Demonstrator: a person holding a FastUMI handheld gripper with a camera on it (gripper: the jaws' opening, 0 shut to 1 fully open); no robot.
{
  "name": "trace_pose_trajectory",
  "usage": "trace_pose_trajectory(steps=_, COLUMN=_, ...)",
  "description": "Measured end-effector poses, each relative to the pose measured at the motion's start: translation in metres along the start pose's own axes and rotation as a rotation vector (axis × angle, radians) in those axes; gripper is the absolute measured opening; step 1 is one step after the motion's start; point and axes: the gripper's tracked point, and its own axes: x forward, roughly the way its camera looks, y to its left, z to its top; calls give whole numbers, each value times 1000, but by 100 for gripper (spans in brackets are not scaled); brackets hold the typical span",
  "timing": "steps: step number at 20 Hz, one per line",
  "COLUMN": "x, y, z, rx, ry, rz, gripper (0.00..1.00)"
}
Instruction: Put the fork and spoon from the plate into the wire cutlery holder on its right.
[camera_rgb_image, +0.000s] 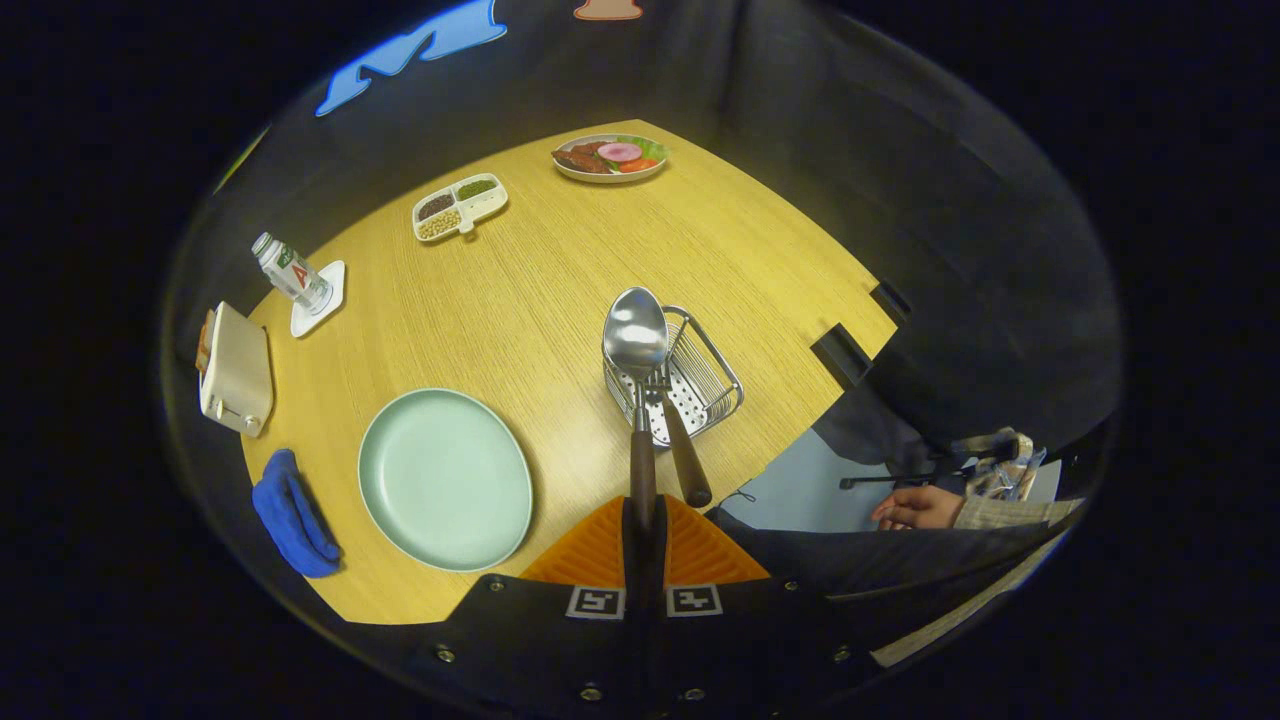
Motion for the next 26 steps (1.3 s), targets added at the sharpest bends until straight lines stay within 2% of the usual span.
trace_pose_trajectory(steps=13, x=6, y=-11, z=-5, rx=28, ry=42, rz=8, gripper=1)
trace_pose_trajectory(steps=18, x=6, y=-11, z=-2, rx=19, ry=34, rz=15, gripper=3)
trace_pose_trajectory(steps=22, x=2, y=-7, z=8, rx=18, ry=1, rz=38, gripper=11)
trace_pose_trajectory(steps=26, x=0, y=-8, z=15, rx=-4, ry=-13, rz=34, gripper=11)
